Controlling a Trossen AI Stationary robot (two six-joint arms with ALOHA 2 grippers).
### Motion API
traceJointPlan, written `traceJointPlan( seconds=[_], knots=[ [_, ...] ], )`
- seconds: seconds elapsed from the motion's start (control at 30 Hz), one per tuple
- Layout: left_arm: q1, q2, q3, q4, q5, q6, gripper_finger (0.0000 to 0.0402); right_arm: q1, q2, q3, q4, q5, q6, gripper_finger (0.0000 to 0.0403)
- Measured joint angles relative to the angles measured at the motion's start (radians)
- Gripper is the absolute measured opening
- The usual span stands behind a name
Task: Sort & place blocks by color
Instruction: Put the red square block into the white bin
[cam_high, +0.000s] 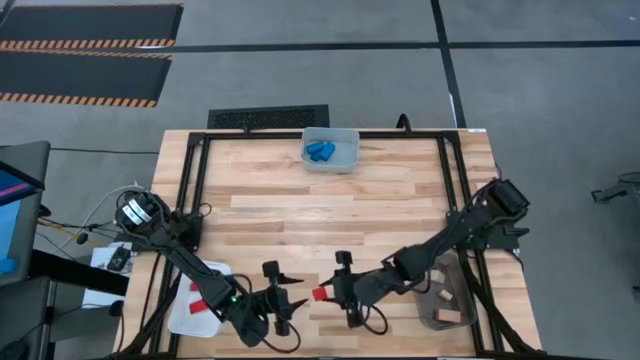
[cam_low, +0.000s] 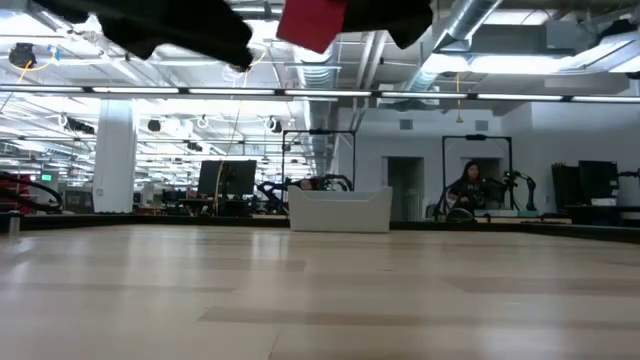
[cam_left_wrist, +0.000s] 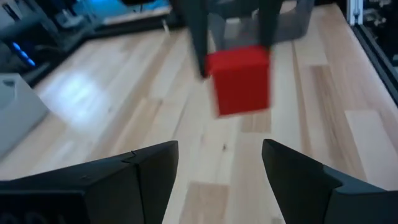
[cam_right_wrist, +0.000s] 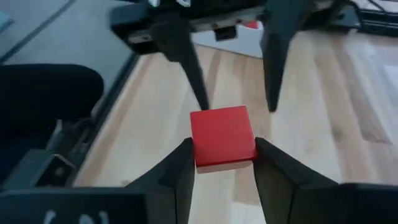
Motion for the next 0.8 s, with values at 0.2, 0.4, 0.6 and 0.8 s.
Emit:
traceJointPlan(
  seconds=[0.2, 0.4, 0.6, 0.8],
  knots=[
    [0.01, 0.0, 0.0, 0.104, -0.008, 0.129, 0.0224, 0.0, 0.0, 0.0, 0.0, 0.102, -0.003, 0.0155],
    [0.042, 0.0, 0.0, 0.125, 0.008, 0.162, 0.0224, 0.003, 0.001, 0.0, 0.0, 0.109, -0.003, 0.0158],
    [0.08, 0.0, 0.0, 0.13, 0.014, 0.141, 0.0224, 0.005, 0.001, 0.0, 0.006, 0.111, -0.003, 0.0156],
    [0.087, 0.0, 0.0, 0.138, 0.034, 0.141, 0.0224, 0.008, 0.002, 0.0, 0.011, 0.11, -0.006, 0.0161]
  ],
)
